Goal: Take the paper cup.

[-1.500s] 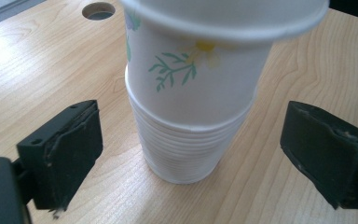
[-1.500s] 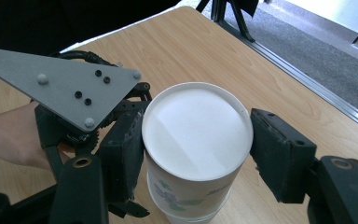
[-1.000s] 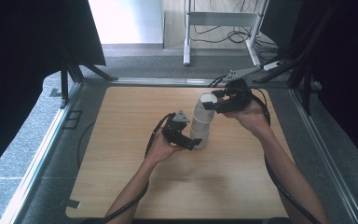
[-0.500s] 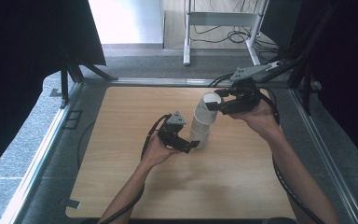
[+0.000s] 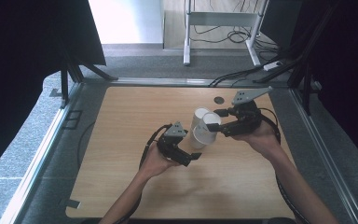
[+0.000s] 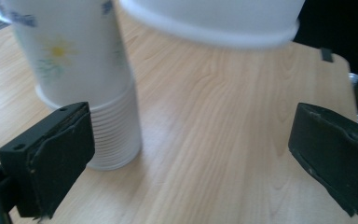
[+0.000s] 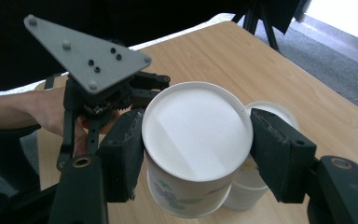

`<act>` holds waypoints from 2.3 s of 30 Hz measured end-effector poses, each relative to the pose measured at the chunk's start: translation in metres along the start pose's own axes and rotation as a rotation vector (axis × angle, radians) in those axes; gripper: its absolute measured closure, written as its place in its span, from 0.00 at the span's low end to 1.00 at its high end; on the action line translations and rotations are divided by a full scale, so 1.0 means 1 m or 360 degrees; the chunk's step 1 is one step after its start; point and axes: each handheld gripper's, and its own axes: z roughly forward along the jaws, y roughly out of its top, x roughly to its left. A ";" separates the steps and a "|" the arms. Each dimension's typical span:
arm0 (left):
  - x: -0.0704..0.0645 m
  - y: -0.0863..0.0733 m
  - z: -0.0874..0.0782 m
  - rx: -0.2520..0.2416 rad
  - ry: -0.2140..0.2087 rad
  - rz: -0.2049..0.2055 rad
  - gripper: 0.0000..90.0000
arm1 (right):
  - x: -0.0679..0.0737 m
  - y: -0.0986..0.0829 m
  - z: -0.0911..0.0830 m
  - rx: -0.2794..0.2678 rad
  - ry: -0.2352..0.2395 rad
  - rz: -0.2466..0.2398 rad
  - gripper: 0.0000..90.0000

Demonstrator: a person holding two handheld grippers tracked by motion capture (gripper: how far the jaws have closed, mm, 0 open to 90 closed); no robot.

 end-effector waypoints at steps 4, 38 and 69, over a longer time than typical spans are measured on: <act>-0.007 -0.004 0.003 -0.0007 -0.0024 0.0026 0.01 | 0.006 -0.016 0.006 0.0003 0.0034 0.0005 0.41; -0.016 -0.039 0.028 -0.0028 -0.0091 0.0047 0.41 | 0.021 -0.058 0.039 0.0125 0.0091 -0.0028 0.41; -0.019 -0.012 0.021 0.0553 -0.0121 0.0399 0.43 | 0.034 -0.055 0.063 0.0606 0.0163 -0.0400 0.26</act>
